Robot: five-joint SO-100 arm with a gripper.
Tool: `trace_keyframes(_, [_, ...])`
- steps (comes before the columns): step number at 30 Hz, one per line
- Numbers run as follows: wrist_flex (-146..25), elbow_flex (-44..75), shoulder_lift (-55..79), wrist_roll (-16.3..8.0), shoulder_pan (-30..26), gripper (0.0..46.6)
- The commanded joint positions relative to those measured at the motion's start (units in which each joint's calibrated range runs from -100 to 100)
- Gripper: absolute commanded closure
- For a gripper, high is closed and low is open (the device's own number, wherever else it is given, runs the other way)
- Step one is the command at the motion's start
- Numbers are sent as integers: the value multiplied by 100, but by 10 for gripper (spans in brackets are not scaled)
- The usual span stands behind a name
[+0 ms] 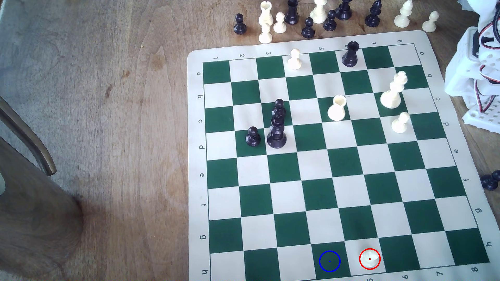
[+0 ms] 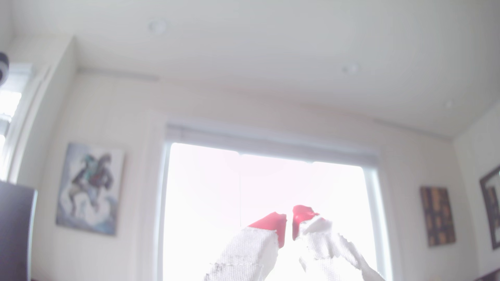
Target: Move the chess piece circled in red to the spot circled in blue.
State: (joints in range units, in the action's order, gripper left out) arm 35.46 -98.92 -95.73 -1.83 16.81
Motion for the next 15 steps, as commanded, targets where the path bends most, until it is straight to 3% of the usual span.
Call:
trace_keyframes(1, [-327, 590, -3, -137, -356, 464])
trace_keyframes(9, [-565, 898, -3, -137, -379, 464])
trace_keyframes(15, [-958, 1351, -3, -107, -794, 464])
